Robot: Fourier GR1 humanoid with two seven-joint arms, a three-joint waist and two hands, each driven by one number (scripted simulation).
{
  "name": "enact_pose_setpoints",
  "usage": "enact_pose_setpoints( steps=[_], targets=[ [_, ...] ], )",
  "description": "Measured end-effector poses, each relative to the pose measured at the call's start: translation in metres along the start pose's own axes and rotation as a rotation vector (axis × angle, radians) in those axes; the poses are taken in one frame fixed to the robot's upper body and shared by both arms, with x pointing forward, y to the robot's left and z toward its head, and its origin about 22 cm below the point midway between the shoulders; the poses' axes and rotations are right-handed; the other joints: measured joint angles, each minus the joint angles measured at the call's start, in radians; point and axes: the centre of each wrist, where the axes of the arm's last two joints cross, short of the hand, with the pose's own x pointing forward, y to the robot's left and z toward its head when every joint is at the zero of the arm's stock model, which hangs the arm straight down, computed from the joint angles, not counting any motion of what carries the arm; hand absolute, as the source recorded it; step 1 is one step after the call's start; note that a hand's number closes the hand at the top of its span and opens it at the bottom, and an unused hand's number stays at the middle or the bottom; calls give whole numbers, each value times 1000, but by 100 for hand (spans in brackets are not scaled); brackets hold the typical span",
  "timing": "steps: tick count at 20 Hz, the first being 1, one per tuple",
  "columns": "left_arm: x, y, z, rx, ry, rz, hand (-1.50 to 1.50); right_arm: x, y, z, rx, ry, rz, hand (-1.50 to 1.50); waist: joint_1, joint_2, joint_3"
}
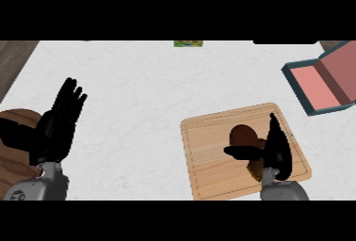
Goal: Pick the cupcake from the cutting board and place it in the cardboard box
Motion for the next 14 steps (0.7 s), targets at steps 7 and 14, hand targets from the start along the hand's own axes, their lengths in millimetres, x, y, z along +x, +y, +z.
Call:
enact_pose_setpoints(
  steps=[7, 14],
  targets=[
    [-2, -1, 4, -6, -4, -1, 0, -2, 11, -5, 10, 7, 13, -150, 0, 0, 0],
    [3, 2, 4, 0, -5, -4, 0, -6, 20, -11, 8, -6, 25, 150, 1, 0, 0]
  ],
)
